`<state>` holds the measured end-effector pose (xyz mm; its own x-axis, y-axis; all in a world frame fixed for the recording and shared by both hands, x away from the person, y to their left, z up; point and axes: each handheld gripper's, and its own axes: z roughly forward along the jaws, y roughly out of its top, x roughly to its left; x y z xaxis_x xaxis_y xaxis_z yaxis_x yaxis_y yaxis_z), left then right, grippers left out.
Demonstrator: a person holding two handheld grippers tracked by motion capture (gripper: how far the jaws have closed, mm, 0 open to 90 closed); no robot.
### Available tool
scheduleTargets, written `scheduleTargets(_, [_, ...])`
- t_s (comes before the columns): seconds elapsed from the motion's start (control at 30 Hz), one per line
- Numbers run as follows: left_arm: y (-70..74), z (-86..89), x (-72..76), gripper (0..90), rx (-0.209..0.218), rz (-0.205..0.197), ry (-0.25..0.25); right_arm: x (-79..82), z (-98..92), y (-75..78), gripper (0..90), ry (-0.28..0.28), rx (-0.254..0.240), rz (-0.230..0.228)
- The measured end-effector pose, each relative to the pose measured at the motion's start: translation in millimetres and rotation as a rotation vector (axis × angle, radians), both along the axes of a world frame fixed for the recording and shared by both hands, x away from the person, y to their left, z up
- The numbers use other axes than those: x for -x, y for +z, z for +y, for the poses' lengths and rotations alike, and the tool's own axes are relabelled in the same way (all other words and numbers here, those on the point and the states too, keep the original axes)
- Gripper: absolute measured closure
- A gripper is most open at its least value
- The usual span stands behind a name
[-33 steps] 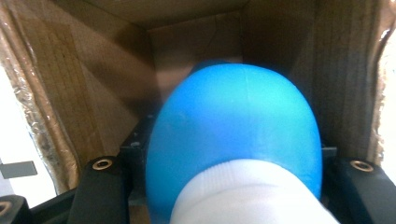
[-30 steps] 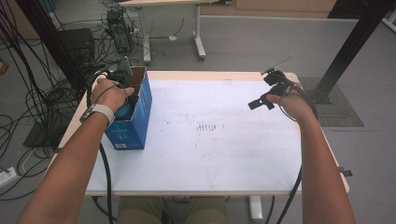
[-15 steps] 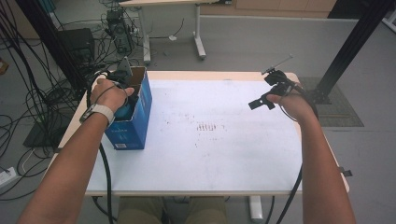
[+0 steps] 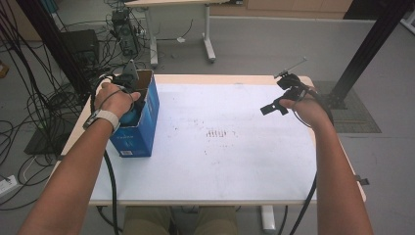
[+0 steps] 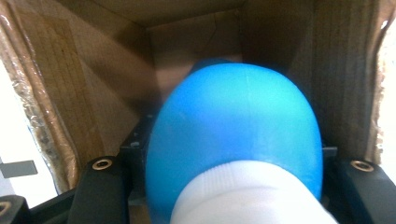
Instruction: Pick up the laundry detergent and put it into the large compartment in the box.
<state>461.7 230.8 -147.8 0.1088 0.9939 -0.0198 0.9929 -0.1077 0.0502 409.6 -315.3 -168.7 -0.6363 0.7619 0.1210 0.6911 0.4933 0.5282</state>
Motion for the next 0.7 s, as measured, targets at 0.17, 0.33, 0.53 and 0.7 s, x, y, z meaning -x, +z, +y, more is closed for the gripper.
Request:
scheduleTargets(0.17, [-0.1,0.3,0.0,38.2,0.001,-0.001,0.0,0.2,0.3,0.7,9.4,0.0,0.0,0.0])
scheduleTargets(0.33, [0.0,-0.4,0.1,38.2,-0.001,-0.001,-0.004,0.5,-0.2,0.6,9.5,-0.003,0.0,0.001])
scheduleTargets(0.53, [-0.2,0.3,0.1,38.1,0.001,-0.002,-0.008,0.5,-0.2,0.8,9.4,-0.001,0.001,0.002])
scheduleTargets(0.7, [-0.3,0.6,0.3,37.9,0.002,-0.003,-0.011,0.8,-1.1,1.0,9.4,-0.005,0.001,0.003])
